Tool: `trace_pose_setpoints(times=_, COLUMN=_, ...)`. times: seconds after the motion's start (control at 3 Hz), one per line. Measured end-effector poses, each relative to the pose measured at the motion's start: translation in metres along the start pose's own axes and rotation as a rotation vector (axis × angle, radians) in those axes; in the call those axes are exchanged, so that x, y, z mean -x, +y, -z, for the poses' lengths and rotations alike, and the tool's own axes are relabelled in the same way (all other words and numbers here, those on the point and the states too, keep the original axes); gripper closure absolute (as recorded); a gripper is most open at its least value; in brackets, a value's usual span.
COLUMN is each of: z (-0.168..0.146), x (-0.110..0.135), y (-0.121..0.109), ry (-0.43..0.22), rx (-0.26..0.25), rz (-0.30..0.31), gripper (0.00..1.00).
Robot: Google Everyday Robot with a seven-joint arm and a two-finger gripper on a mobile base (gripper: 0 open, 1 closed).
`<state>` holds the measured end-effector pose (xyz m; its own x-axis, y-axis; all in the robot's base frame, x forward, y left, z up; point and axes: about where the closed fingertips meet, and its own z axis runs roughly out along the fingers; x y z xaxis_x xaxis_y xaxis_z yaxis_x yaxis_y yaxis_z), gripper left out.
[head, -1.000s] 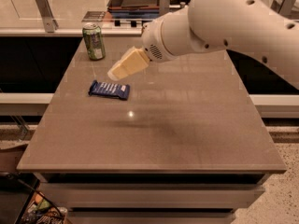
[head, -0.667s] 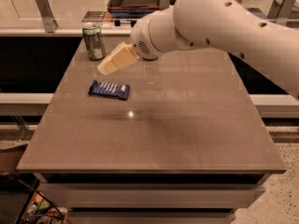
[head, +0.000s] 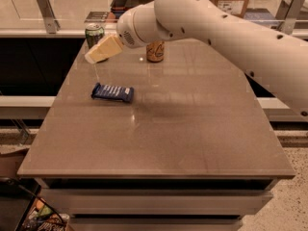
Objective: Pick green can
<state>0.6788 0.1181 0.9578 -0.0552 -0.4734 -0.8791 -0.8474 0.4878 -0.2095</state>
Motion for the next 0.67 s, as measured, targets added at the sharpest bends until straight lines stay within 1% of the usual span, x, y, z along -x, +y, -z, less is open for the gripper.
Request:
trace_pose_setpoints(times=0.33, z=-0.031, x=0.004, y=-0.009, ry=-0.009, rx=-0.002, rz=-0.019, gripper=0.0)
trace_pose_setpoints(times=0.67, z=-0.06, x=0.005, y=-0.02, ry=-0.008, rx=-0.035, rz=-0.045, gripper=0.0)
